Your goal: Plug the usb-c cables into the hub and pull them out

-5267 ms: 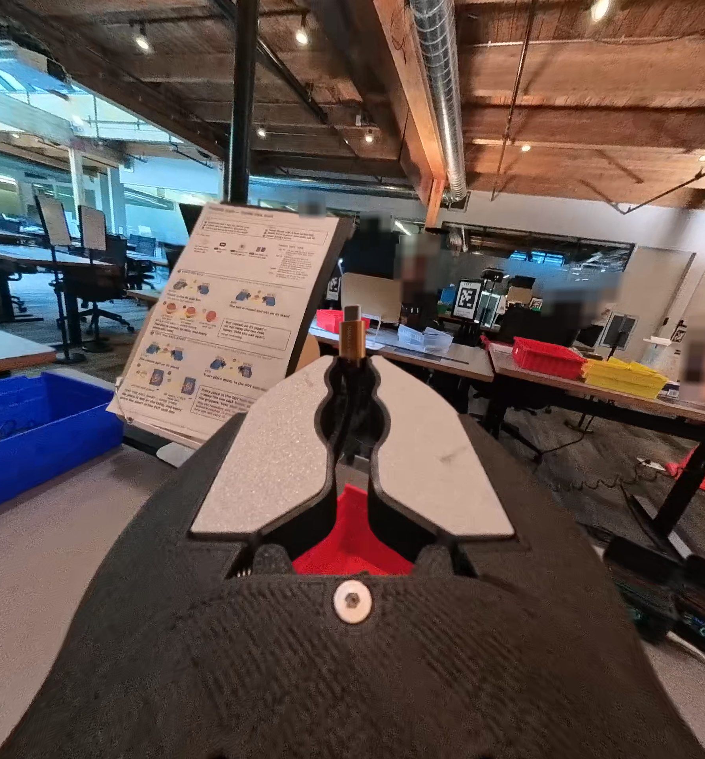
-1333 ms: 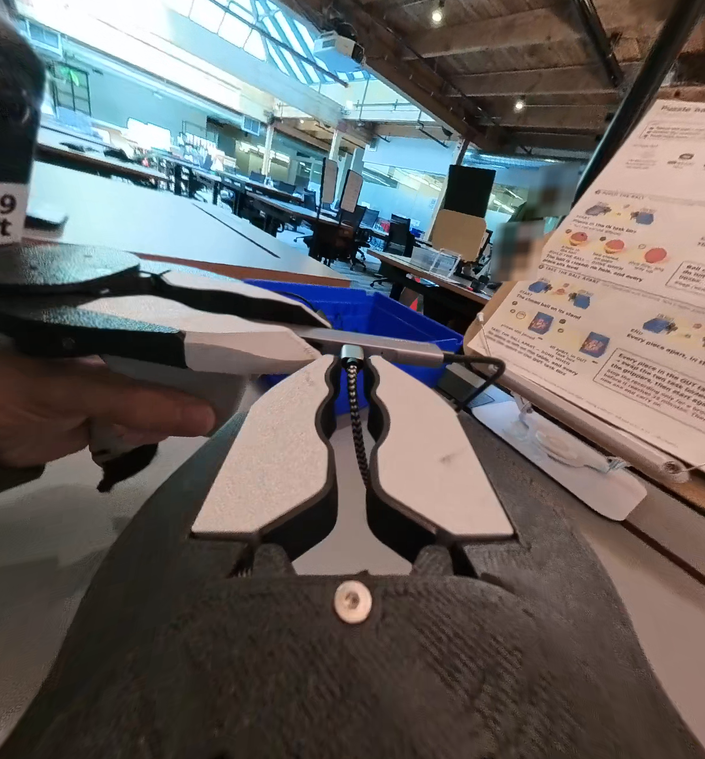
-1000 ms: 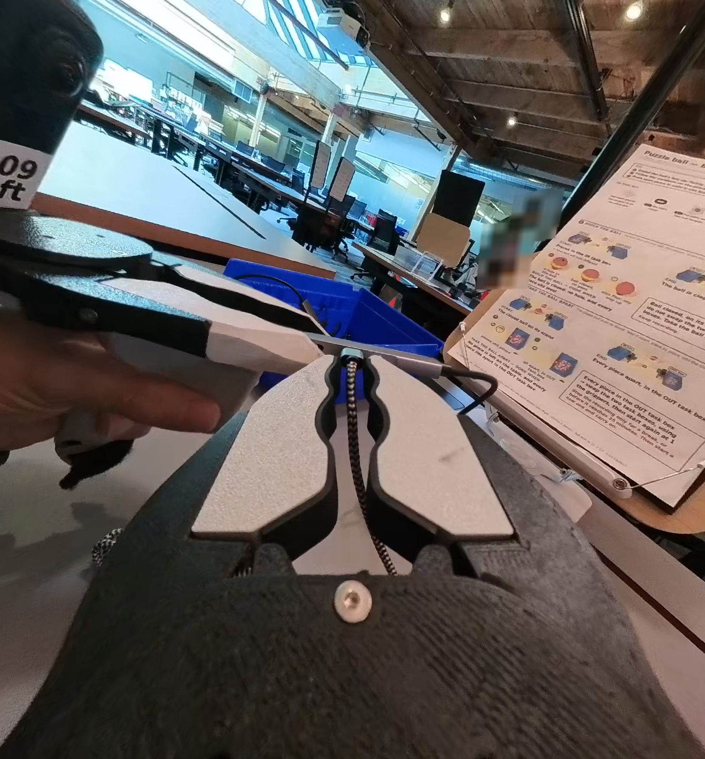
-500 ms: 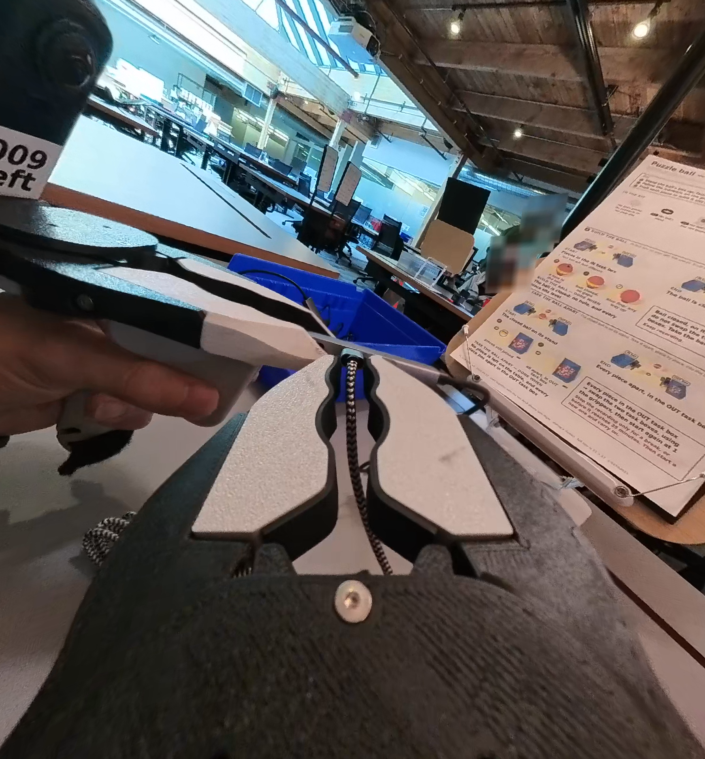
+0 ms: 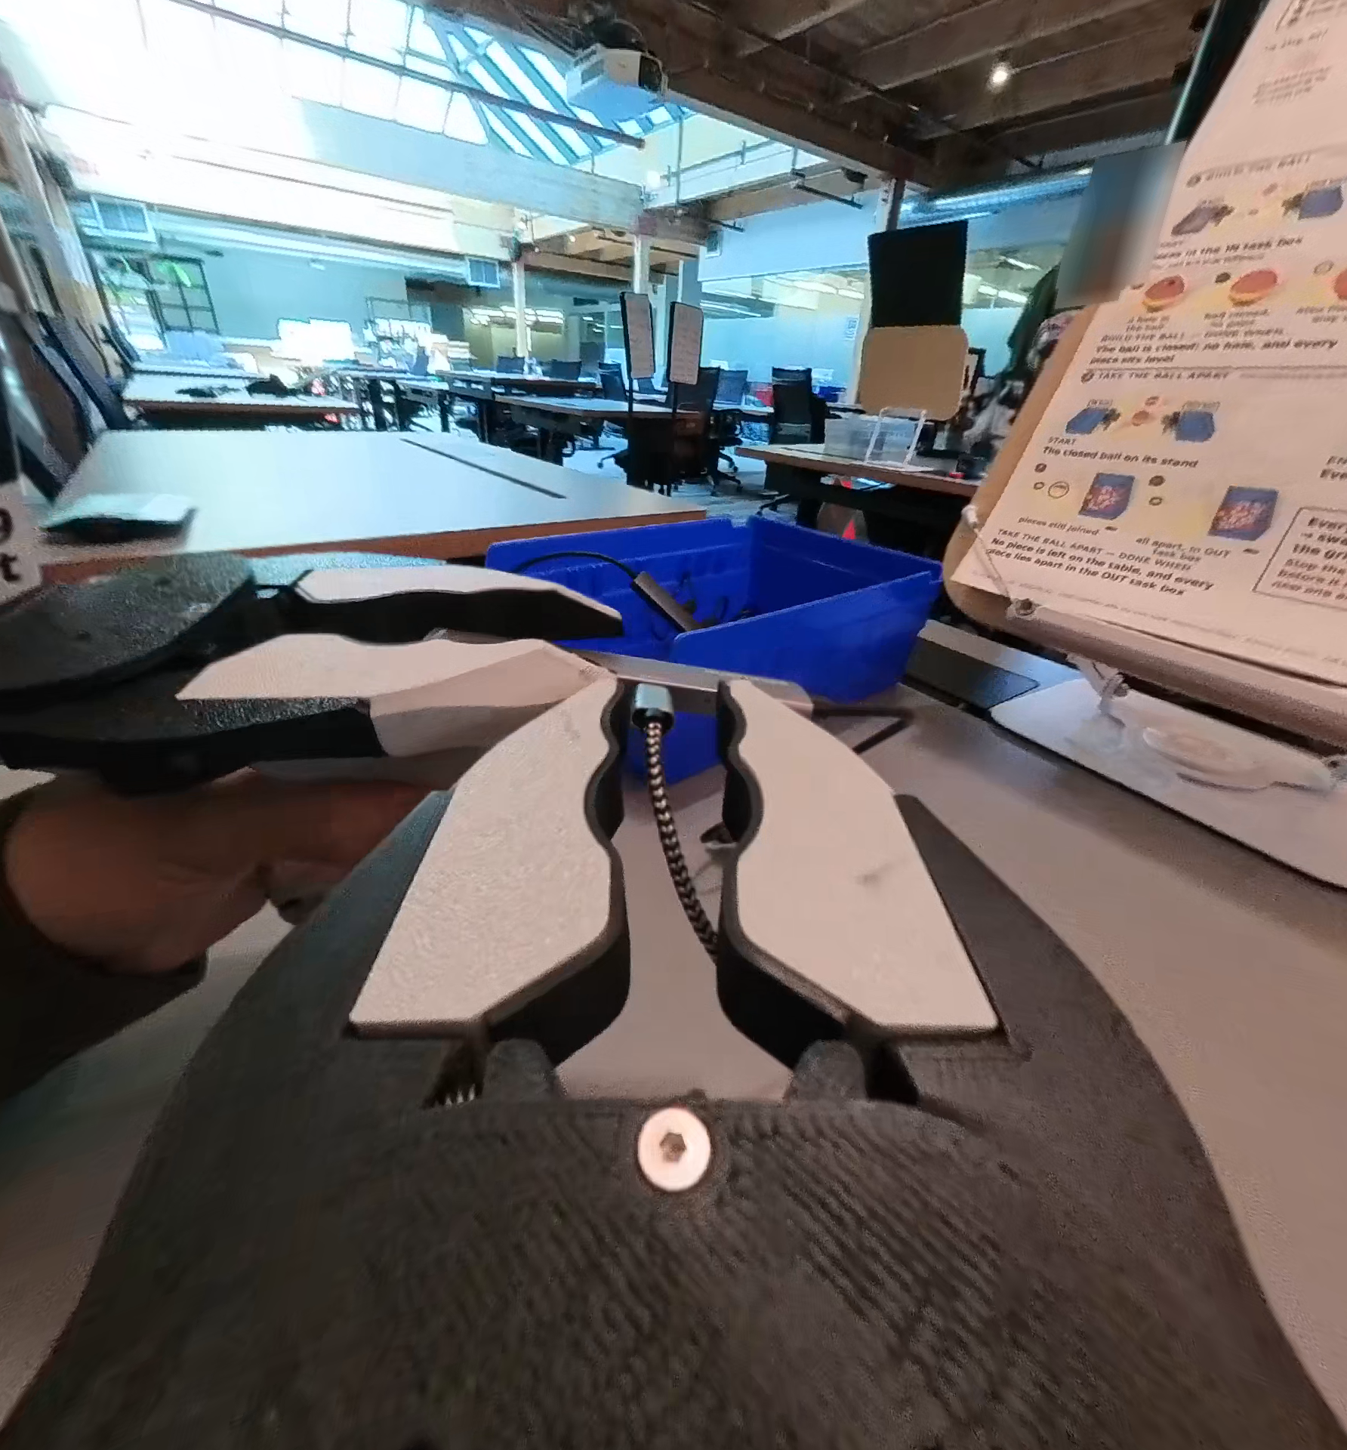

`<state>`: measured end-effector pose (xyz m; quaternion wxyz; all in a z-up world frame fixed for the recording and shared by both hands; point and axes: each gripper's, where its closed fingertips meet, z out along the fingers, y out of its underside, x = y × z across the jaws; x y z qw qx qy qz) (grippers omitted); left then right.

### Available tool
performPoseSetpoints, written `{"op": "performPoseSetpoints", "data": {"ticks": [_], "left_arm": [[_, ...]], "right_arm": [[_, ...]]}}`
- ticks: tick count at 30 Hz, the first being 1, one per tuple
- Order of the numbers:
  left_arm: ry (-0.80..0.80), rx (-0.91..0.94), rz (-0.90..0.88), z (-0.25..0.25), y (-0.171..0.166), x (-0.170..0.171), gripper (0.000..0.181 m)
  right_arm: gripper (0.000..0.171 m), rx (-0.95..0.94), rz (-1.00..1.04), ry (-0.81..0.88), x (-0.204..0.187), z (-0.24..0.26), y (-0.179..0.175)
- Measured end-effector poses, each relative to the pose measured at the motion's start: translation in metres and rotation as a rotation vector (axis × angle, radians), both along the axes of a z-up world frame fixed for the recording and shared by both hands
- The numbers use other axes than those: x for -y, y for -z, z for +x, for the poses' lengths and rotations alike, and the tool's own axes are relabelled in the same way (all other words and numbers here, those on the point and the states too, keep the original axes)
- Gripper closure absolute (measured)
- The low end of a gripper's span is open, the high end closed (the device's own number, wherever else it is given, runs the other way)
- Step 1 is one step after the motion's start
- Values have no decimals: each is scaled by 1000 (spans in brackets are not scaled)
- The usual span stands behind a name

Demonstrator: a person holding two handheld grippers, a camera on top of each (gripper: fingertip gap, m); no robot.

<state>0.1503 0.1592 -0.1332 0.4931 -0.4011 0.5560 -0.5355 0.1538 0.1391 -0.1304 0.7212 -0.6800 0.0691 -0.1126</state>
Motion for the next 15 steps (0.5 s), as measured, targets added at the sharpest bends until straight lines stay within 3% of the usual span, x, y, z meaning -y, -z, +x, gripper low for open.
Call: {"op": "performPoseSetpoints", "data": {"ticks": [3,8,15], "left_arm": [[-6,14,37,-1,-1,-1,156],[14,45,129,-4,-7,10,155],[35,154,329,-14,-21,29,155]], "right_arm": [[144,-177,65,-57,4,5,1],[135,-761,259,-230,14,24,8],[135,-949,174,-330,12,16,23]]}}
